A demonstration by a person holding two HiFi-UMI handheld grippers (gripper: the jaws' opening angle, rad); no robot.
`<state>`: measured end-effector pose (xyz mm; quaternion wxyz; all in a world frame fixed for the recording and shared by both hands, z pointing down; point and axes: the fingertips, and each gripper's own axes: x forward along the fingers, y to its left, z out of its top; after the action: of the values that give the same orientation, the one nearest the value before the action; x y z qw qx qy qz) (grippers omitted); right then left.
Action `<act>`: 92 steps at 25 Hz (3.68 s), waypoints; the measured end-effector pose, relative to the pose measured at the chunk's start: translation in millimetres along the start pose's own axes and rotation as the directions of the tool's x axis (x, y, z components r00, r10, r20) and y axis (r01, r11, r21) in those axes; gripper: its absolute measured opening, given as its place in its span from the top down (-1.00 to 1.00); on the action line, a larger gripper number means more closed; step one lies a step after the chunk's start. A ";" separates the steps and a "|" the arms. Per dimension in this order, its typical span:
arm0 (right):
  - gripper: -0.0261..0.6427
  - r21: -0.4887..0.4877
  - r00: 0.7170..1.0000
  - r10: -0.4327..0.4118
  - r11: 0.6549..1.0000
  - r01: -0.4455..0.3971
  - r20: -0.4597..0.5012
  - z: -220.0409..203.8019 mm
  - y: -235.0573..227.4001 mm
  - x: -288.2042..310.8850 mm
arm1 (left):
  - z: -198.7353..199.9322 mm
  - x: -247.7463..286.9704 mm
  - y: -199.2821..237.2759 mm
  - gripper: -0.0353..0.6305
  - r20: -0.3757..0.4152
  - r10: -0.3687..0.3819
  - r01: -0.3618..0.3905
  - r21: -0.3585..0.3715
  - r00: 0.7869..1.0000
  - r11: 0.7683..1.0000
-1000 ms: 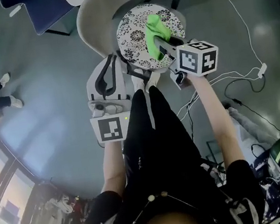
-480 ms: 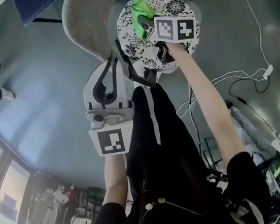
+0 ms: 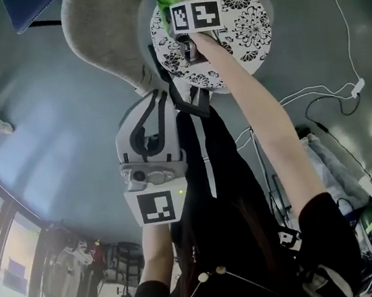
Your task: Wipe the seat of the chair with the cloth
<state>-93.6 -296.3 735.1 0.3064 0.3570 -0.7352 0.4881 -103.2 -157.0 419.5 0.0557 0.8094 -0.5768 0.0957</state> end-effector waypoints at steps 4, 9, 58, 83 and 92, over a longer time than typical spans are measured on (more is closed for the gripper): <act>0.78 -0.048 0.994 -0.102 0.994 0.100 -0.032 -5.1 -31.1 -5.8 | 0.2 0.8 -3.0 0.81 0.005 -0.015 0.015 -0.015 1.000 1.000; 0.78 -0.019 0.985 -0.171 0.985 0.170 -0.032 -6.9 -79.1 -23.1 | 0.4 2.6 0.3 0.81 0.015 -0.008 0.009 -0.031 1.000 0.999; 0.78 0.012 0.966 0.129 0.991 -0.130 -0.222 -130.0 40.7 -33.8 | 15.2 -1.5 2.9 0.81 0.036 -0.014 0.016 -0.035 0.999 0.999; 0.78 0.116 0.962 -0.168 0.974 0.195 -0.215 -147.0 -142.3 -91.4 | 19.8 5.1 -13.5 0.81 0.046 -0.066 0.067 -0.032 0.997 0.997; 0.78 0.151 0.936 -0.279 0.937 0.314 -0.215 -158.2 -206.0 -132.9 | 19.8 11.2 -19.1 0.81 0.051 -0.081 0.083 -0.031 0.995 0.996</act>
<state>166.4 -173.5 784.9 0.4117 0.4423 -0.5920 0.5333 -79.8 -165.0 403.0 0.0586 0.8335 -0.5458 0.0638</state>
